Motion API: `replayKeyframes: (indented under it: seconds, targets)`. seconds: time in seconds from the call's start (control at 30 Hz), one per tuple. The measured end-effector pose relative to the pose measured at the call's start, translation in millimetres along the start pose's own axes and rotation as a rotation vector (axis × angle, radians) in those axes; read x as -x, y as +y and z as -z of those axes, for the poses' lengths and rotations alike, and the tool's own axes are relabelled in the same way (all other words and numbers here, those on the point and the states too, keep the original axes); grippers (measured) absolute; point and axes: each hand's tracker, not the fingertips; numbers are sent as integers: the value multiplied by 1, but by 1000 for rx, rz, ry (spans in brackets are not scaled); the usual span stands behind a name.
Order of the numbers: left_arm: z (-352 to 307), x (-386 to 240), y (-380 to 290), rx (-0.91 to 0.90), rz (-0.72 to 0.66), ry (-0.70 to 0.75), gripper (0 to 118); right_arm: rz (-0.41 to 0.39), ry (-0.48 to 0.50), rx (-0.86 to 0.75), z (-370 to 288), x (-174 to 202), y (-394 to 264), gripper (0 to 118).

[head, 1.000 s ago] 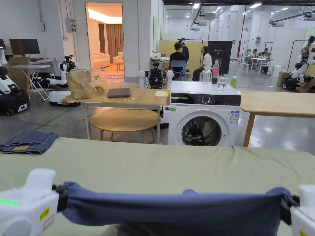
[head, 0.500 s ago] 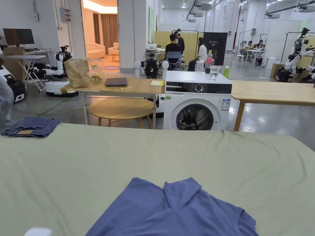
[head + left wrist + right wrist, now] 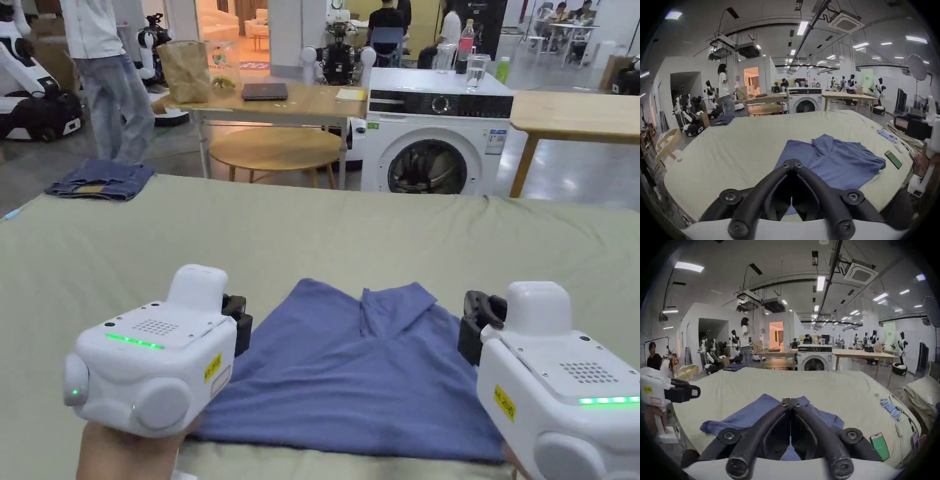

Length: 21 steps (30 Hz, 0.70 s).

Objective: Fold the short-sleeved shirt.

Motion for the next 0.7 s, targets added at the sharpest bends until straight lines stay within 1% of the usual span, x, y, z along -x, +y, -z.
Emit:
replayKeyframes:
  seconds: [0.03, 0.07, 0.1, 0.17, 0.2, 0.27, 0.3, 0.33, 0.37, 0.4, 0.43, 0.47, 0.5, 0.53, 0.57, 0.6, 0.63, 0.67, 0.7]
  targets:
    - [-2, 9, -4, 13, 4, 33, 0, -29, -7, 1, 0, 3, -4, 0]
    - [-3, 21, -9, 28, -1, 53, 0, -41, -6, 11, 1, 5, -9, 0]
    - [-4, 33, -14, 44, -13, 60, 0, -38, 6, 22, 5, 2, -3, 0]
    - [-2, 61, -25, 135, -60, 66, 0, -30, 17, 45, 6, 4, -13, 0]
    - [-1, 73, -32, 178, -60, 79, 0, -30, 18, 52, 7, 5, -18, 0]
    - [1, 95, -51, 234, -94, 60, 0, -21, 22, 70, 13, 4, -19, 0]
    - [8, 107, -57, 248, -132, 30, 15, -14, 28, 82, 16, 5, -24, 0]
    - [11, 114, -68, 262, -167, -9, 70, -9, 30, 95, 20, 7, -29, 0]
    - [17, 119, -77, 308, -190, -33, 109, -6, 28, 107, 26, 6, -27, 0]
    - [24, 120, -88, 343, -196, -23, 118, -2, 30, 119, 30, 7, -31, 0]
    - [37, 124, -98, 355, -195, -20, 117, 0, 31, 133, 34, 8, -36, 0]
    - [42, 125, -110, 404, -189, 15, 117, -1, 29, 147, 37, 9, -41, 0]
    - [51, 120, -117, 410, -199, -14, 117, -4, 28, 159, 42, 8, -38, 0]
    - [61, 118, -127, 438, -200, -36, 115, -12, 26, 177, 46, 8, -42, 0]
    - [87, 139, -133, 460, -198, -62, 106, -23, 20, 192, 50, 7, -45, 0]
    - [99, 141, -140, 497, -198, -104, 89, -37, 15, 205, 54, 6, -46, 0]
    - [110, 143, -146, 523, -191, -115, 58, -47, 10, 214, 58, 4, -46, 0]
    - [120, 142, -151, 530, -170, -95, 35, -56, 3, 222, 62, 1, -48, 0]
    - [115, 132, -155, 540, -138, -83, 26, -62, -3, 231, 66, -2, -49, 0]
